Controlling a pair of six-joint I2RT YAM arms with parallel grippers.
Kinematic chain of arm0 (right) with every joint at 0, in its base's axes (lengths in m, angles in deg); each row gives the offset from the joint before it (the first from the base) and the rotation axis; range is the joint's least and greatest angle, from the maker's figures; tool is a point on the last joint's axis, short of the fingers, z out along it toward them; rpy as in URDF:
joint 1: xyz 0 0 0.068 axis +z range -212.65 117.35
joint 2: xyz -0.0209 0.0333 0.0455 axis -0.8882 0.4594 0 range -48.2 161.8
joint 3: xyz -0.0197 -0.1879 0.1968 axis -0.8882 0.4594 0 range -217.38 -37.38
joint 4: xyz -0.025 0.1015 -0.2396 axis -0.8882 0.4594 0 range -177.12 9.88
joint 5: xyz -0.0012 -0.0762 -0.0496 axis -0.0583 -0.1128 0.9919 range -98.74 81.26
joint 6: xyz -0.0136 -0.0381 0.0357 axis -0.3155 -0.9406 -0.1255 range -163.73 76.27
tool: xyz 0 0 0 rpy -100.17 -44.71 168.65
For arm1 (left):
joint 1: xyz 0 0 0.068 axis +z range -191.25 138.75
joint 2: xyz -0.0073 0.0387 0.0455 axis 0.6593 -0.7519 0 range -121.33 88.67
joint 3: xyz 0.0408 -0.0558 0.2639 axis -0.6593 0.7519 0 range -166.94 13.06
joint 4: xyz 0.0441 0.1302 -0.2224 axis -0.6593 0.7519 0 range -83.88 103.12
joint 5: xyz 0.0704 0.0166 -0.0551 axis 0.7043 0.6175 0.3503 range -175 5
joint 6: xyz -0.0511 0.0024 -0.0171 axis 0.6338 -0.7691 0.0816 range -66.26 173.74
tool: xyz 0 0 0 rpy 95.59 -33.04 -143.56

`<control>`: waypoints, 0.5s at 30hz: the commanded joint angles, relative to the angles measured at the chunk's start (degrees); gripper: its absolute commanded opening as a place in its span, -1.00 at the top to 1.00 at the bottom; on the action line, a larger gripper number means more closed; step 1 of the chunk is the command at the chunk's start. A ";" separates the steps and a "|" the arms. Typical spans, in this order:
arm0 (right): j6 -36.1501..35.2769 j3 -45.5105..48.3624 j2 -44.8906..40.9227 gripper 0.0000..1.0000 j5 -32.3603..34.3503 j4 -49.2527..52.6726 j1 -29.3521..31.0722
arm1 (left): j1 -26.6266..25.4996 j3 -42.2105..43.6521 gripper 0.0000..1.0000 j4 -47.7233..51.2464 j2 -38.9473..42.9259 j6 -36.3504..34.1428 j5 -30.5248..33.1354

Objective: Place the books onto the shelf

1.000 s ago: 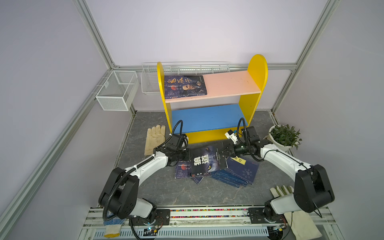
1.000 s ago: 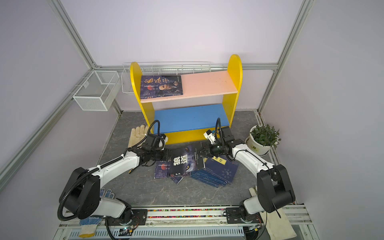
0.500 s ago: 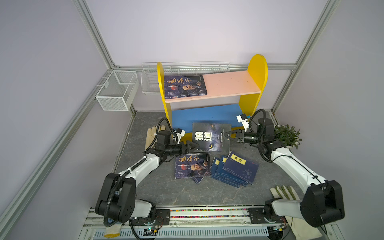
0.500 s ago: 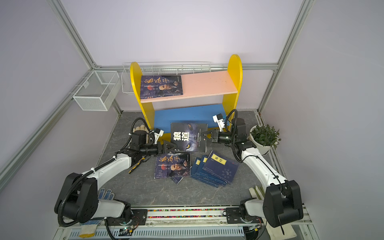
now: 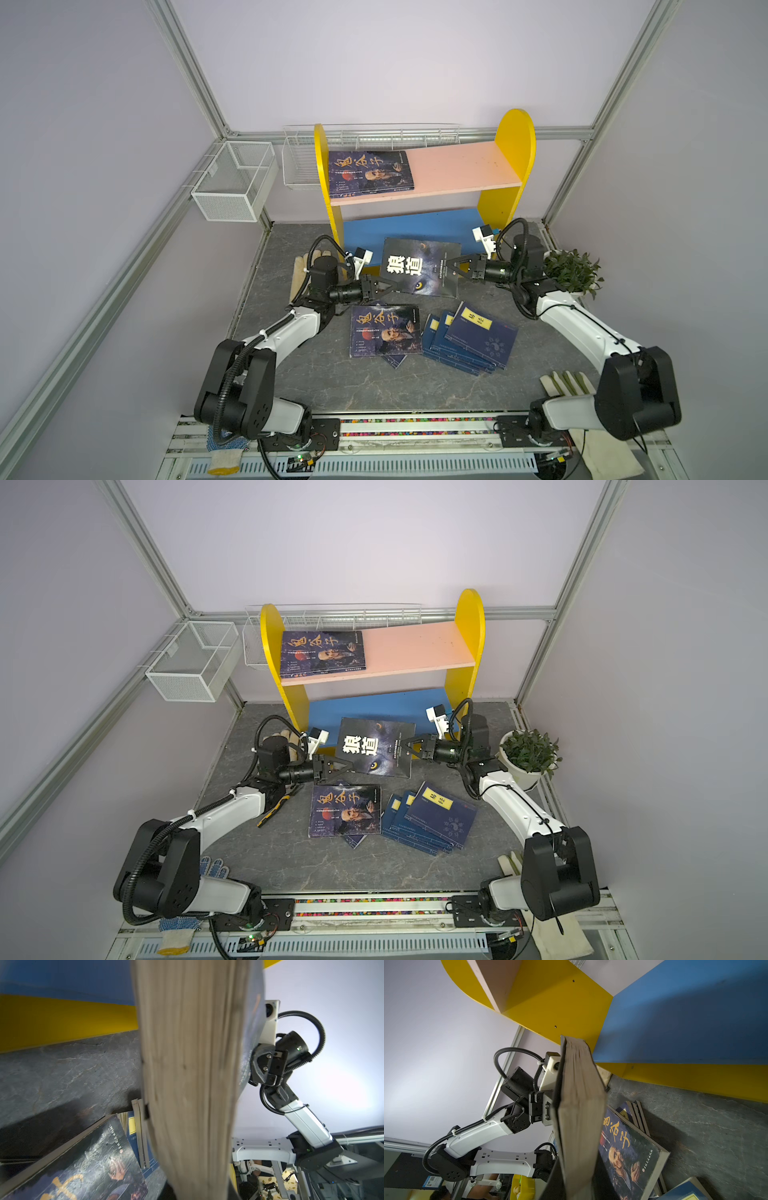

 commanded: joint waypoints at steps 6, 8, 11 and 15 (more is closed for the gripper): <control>-2.39 0.26 -0.80 -0.23 4.44 4.23 -0.61 | -0.41 1.48 1.00 -11.68 1.86 6.08 3.09; -2.08 0.91 -1.31 -0.39 5.56 4.42 -0.85 | -0.43 1.68 1.00 -15.09 2.47 7.83 3.60; -1.96 1.79 -1.73 -0.43 5.48 4.50 -0.93 | -0.31 1.47 1.00 -19.26 3.19 9.89 4.48; -0.67 3.22 -2.31 -0.43 4.36 2.92 -0.92 | -0.33 1.31 1.00 -21.31 3.91 10.91 7.10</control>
